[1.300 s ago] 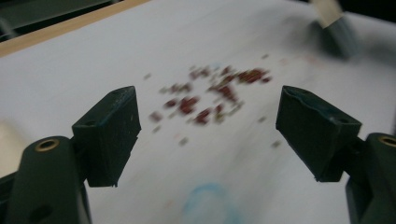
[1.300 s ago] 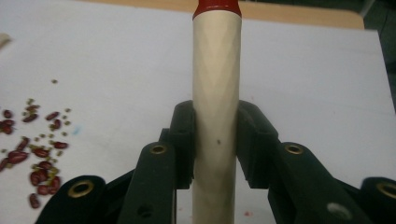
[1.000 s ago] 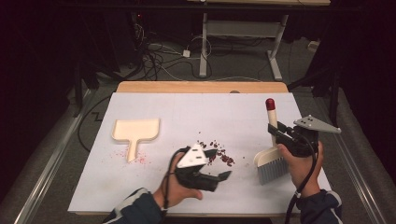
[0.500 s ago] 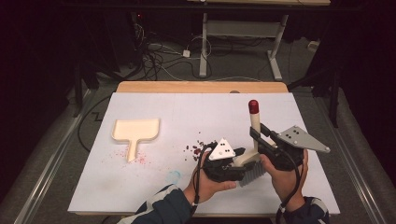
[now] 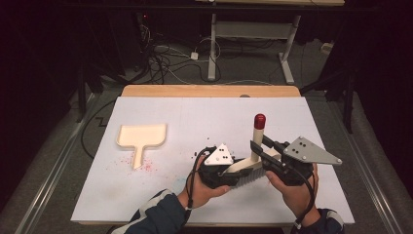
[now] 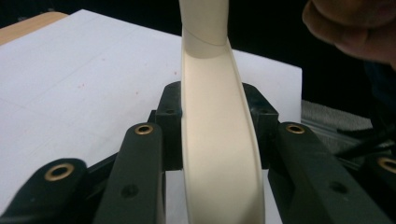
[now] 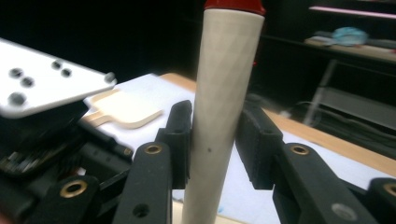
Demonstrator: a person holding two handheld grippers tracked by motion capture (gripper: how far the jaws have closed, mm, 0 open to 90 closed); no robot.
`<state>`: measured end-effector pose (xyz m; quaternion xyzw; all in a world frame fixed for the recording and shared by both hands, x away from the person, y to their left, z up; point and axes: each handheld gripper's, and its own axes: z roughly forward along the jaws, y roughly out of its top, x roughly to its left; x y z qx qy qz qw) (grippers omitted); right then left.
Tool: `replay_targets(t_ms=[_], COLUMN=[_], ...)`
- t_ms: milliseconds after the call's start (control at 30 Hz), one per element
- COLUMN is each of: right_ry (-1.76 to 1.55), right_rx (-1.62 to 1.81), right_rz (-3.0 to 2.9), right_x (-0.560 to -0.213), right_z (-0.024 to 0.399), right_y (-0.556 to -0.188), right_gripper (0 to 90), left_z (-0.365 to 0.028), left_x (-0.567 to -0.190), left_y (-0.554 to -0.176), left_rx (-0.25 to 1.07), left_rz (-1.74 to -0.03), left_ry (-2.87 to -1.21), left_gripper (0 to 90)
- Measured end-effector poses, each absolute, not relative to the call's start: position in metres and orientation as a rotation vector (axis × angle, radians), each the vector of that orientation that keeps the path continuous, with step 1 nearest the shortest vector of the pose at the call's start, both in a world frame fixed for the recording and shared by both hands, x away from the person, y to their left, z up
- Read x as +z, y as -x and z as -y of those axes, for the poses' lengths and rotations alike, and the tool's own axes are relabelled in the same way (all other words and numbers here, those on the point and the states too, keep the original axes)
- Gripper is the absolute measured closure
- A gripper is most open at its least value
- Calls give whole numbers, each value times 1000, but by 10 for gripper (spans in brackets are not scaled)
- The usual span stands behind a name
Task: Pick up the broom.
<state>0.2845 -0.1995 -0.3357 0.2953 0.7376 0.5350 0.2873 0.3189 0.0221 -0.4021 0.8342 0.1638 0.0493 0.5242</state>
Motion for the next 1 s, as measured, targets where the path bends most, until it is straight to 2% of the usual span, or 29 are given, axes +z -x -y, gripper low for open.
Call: replay_targets(t_ms=[167, 333, 533, 600, 800, 867, 1000], right_ry=[-603, -497, -383, -339, -221, -169, -140], right_rx=[1404, 1384, 1278, 1289, 1220, 1238, 1250], right_rz=[-2109, -2262, -2471, -2553, -2705, -2757, -2805], right_x=[-334, -339, -358, -365, -382, -390, -399], right_z=[202, 210, 209, 206, 192, 183, 174], right_y=[-283, -287, -295, -298, -299, -300, -300], right_gripper=[614, 521, 407, 398, 446, 538, 611], left_z=[-39, -55, -63, -66, -70, -69, -69], left_x=[-402, -399, -398, -400, -403, -405, -406], left_y=[-318, -315, -306, -303, -300, -299, -300], left_rx=[110, 97, 52, 38, 4, -8, -12], left_rz=[-332, -264, -174, -148, -96, -80, -60], left_ry=[-2042, -2081, -2123, -2139, -2160, -2164, -2182], left_gripper=[659, 659, 658, 658, 657, 657, 655])
